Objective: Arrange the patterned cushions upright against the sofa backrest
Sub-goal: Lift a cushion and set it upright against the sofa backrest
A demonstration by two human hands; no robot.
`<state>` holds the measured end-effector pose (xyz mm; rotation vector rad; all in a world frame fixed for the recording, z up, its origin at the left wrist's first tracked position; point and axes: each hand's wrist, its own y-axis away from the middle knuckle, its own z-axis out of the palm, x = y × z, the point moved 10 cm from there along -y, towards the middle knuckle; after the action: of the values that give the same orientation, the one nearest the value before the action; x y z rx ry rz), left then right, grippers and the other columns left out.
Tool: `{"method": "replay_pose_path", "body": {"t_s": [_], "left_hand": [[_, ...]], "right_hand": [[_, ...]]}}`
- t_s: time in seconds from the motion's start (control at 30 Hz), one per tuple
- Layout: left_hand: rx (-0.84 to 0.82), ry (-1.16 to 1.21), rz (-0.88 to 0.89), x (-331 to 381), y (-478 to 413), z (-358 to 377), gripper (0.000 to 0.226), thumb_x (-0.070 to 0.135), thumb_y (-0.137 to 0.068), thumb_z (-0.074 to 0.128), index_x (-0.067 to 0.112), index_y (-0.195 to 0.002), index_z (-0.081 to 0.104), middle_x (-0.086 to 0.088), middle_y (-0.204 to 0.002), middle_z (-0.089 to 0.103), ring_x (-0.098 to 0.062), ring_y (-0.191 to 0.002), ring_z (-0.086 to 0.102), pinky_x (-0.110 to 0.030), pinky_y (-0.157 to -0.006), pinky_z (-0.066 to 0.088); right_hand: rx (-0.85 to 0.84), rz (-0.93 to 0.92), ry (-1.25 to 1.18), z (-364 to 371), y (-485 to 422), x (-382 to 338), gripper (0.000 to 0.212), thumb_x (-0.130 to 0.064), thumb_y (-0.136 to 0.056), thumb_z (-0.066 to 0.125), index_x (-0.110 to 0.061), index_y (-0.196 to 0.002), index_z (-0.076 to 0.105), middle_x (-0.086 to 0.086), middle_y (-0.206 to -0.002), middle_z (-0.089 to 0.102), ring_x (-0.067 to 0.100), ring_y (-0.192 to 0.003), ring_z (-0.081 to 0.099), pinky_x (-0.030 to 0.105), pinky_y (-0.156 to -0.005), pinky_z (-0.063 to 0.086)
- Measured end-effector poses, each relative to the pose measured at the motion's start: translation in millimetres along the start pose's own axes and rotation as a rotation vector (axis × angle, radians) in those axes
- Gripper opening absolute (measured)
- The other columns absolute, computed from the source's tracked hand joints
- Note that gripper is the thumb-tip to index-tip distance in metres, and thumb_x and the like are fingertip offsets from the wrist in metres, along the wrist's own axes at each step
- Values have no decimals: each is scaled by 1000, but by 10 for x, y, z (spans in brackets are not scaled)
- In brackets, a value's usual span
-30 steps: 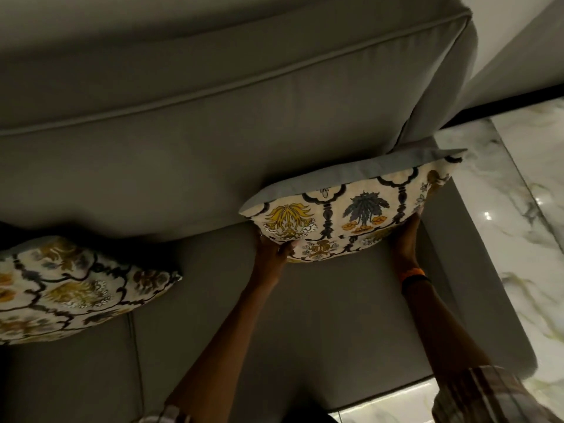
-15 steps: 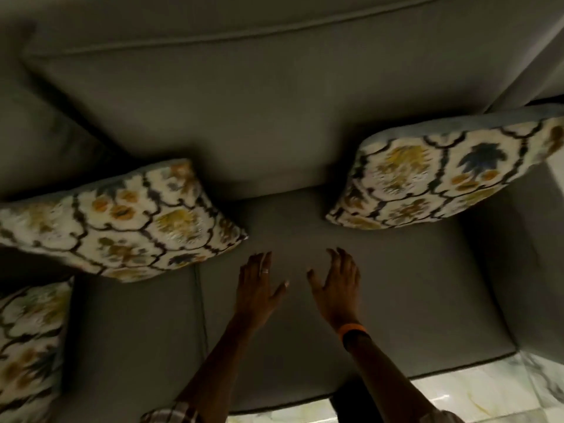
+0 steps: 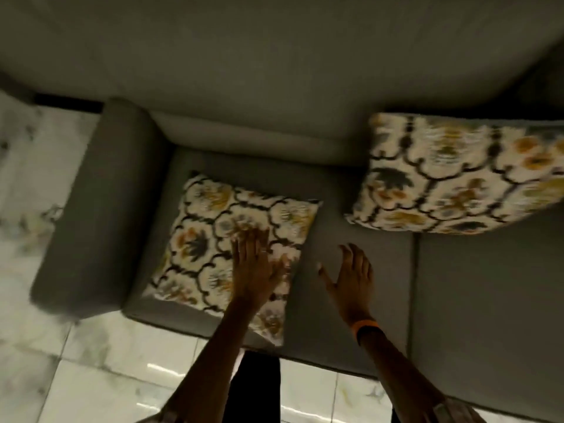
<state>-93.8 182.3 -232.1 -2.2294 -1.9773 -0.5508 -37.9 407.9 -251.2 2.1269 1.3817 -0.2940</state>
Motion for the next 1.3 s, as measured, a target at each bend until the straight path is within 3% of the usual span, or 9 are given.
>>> {"method": "replay_pose_path", "body": {"t_s": [0.13, 0.37, 0.53, 0.63, 0.7, 0.87, 0.97, 1.2, 1.3], "left_hand": [[30, 85, -314, -1568, -45, -369, 82, 54, -88, 55, 6, -151, 33, -27, -153, 42, -48, -142, 38, -64, -116, 30], [-290, 846, -797, -2741, -80, -101, 105, 71, -72, 73, 23, -154, 29, -14, -149, 51, -40, -135, 51, -55, -109, 45], [-339, 1107, -639, -2542, -240, -336, 92, 62, -64, 82, 35, -143, 46, 1, -140, 61, -22, -126, 59, -49, -105, 50], [-290, 1203, -569, -2520, -435, -646, 79, 57, -56, 90, 51, -126, 55, 10, -126, 69, -12, -117, 67, -46, -97, 57], [-201, 1191, -499, -2578, -681, -911, 86, 38, -58, 94, 49, -131, 50, 15, -126, 67, 1, -111, 67, -34, -92, 60], [-25, 1119, -447, -2723, -1342, -1441, 135, 41, -45, 94, 18, -156, 20, -2, -155, 46, -18, -139, 49, -43, -112, 45], [-114, 1092, -475, -2691, -1607, -1399, 141, 63, -44, 93, 27, -156, 17, 3, -161, 35, -21, -145, 39, -50, -117, 37], [-9, 1125, -500, -2625, -1733, -1454, 64, 13, -86, 79, 37, -132, 42, 10, -137, 53, -19, -129, 55, -46, -105, 50], [24, 1051, -606, -2785, -1572, -1312, 89, 39, -72, 91, 41, -142, 36, 13, -143, 52, -14, -128, 56, -52, -102, 54]], "right_hand": [[-93, 136, -328, 670, -90, -793, 86, -56, -96, 64, -10, -161, 33, 8, -158, 43, 39, -138, 51, 57, -109, 49], [-62, 537, -877, 1273, -232, -934, 83, -52, -91, 76, -26, -160, 37, 9, -93, 74, 14, -39, 53, 22, -34, 42], [-1, 363, -991, 946, -240, -1336, 48, -43, -93, 78, -36, -137, 61, 5, -119, 80, 57, -103, 68, 73, -82, 59], [22, 274, -952, 614, -315, -1679, 63, -45, -88, 81, -32, -143, 54, 7, -119, 78, 32, -64, 63, 27, -41, 49], [78, 171, -924, 363, -443, -1906, 73, -37, -85, 85, -22, -147, 51, 8, -126, 75, 18, -83, 74, 18, -46, 51], [34, -25, -890, 197, -912, -2425, 81, 7, -84, 82, -27, -148, 46, -15, -140, 66, 4, -130, 64, 26, -103, 57], [-64, -51, -845, 393, -1187, -2599, 87, -10, -80, 90, -31, -151, 45, -10, -146, 63, 7, -135, 61, 34, -111, 54], [-74, 37, -906, 616, -1258, -2674, 109, -40, -65, 90, -8, -156, 40, 10, -150, 62, 22, -138, 60, 37, -113, 53], [-122, 66, -902, 774, -1305, -2627, 99, -27, -74, 91, -9, -155, 38, 13, -150, 60, 28, -140, 58, 50, -116, 49]]}}
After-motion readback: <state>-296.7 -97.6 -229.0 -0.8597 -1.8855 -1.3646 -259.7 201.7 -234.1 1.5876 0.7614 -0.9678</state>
